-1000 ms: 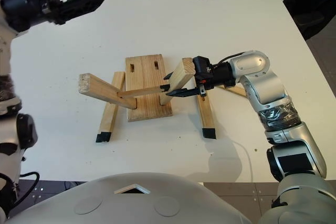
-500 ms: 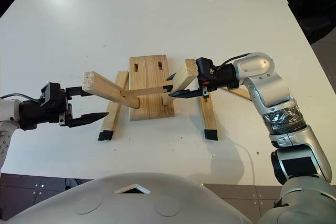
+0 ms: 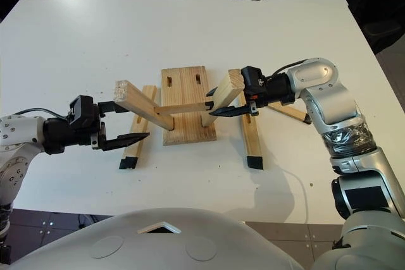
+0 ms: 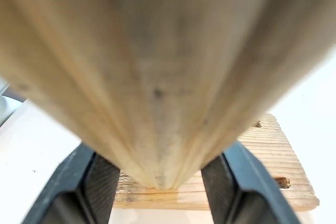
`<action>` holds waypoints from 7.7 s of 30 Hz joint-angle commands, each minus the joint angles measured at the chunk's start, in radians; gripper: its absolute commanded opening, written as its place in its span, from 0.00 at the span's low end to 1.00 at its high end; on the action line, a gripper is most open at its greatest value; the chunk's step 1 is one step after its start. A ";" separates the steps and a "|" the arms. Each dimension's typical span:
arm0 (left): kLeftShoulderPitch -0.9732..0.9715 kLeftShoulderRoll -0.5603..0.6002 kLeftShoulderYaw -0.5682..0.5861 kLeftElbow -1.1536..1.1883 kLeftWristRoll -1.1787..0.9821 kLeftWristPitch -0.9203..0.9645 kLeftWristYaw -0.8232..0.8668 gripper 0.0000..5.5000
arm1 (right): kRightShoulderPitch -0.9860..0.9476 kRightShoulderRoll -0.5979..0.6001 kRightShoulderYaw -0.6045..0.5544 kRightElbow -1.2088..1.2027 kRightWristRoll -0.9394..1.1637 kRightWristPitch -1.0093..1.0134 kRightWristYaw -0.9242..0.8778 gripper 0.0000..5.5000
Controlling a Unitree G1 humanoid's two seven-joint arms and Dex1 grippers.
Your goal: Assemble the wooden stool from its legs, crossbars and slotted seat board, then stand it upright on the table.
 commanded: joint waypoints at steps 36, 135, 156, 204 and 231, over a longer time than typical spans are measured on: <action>-0.087 -0.142 -0.257 0.222 0.185 -0.182 -0.009 0.64 | 0.028 0.012 0.117 -0.058 -0.140 0.017 -0.046 0.37; 0.183 -0.419 -0.217 -0.041 0.567 -0.089 0.922 0.73 | 0.478 0.514 -0.178 -0.369 -0.527 0.351 -1.291 0.71; 0.223 -0.312 -0.142 0.643 0.679 -0.621 0.844 0.73 | 0.484 0.321 -0.238 0.121 -0.587 -0.090 -1.115 0.71; -0.250 -0.485 -0.437 0.274 0.526 -0.245 0.540 0.73 | 0.207 0.095 0.006 0.062 -0.443 0.084 -0.363 0.71; -0.209 -0.221 -0.226 0.173 0.381 -0.083 0.318 0.73 | 0.313 -0.037 -0.119 0.086 -0.481 -0.119 -0.335 0.71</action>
